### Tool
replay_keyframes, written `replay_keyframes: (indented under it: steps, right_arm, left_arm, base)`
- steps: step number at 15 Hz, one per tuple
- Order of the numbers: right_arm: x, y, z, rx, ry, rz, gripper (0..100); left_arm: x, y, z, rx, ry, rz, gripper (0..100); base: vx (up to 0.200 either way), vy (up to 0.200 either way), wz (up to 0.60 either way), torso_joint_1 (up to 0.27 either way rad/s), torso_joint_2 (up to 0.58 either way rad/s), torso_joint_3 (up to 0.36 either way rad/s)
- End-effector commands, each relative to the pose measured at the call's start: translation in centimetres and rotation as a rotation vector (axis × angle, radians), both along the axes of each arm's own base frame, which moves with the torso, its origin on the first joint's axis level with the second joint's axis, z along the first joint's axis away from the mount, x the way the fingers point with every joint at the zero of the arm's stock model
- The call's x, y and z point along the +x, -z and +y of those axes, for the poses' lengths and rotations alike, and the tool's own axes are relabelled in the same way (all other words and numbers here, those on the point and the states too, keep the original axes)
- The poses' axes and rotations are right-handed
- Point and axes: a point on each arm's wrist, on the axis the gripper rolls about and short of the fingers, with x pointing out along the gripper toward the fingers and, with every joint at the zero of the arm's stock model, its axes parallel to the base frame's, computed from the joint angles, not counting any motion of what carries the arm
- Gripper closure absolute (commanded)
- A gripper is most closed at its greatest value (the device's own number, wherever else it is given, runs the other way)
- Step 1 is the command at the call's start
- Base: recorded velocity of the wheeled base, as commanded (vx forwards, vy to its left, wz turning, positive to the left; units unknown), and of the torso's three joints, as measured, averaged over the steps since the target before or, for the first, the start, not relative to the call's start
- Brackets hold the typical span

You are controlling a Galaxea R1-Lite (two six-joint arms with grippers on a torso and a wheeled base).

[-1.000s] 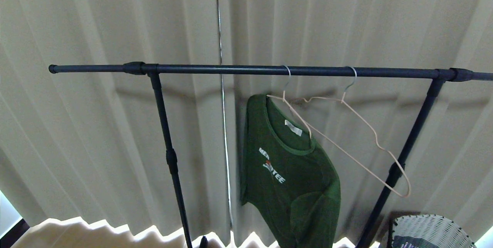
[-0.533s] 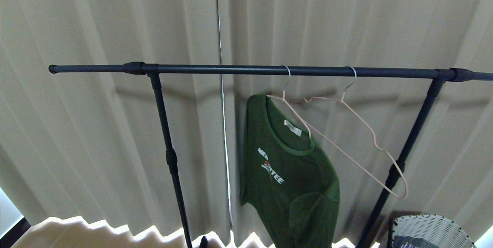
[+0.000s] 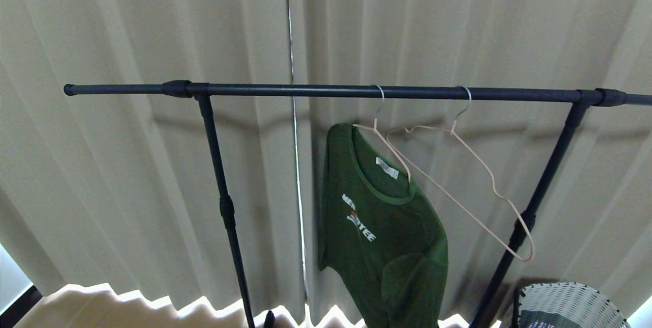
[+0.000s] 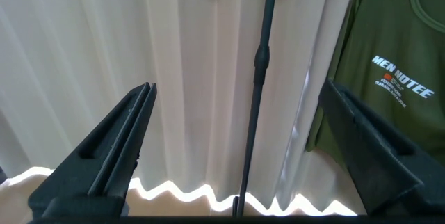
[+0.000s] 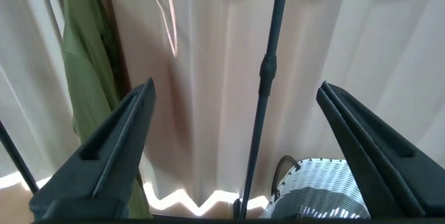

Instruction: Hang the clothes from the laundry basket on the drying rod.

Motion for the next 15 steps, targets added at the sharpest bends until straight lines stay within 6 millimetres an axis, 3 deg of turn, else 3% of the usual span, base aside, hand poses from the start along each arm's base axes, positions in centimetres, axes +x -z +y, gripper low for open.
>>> replay_keyframes:
  steps: [1, 4, 15]
  right_arm:
    - [-0.01, 0.01, 0.00, 0.000, 0.000, -0.001, 0]
    - [-0.01, 0.01, 0.00, -0.002, 0.000, -0.001, 0]
    - [-0.01, 0.06, 0.05, -0.008, -0.023, 0.003, 0]
  left_arm:
    - [-0.02, -0.01, 0.00, -0.001, 0.000, -0.004, 0]
    - [-0.01, -0.01, 0.00, -0.001, 0.000, -0.002, 0]
    - [-0.01, -0.01, 0.00, -0.001, -0.002, -0.002, 0]
  base:
    - [-0.200, 0.000, 0.00, 0.032, 0.01, -0.012]
    - [-0.200, 0.000, 0.00, -0.002, 0.00, 0.001]
    - [0.000, 0.000, 0.00, 0.000, 0.00, 0.000]
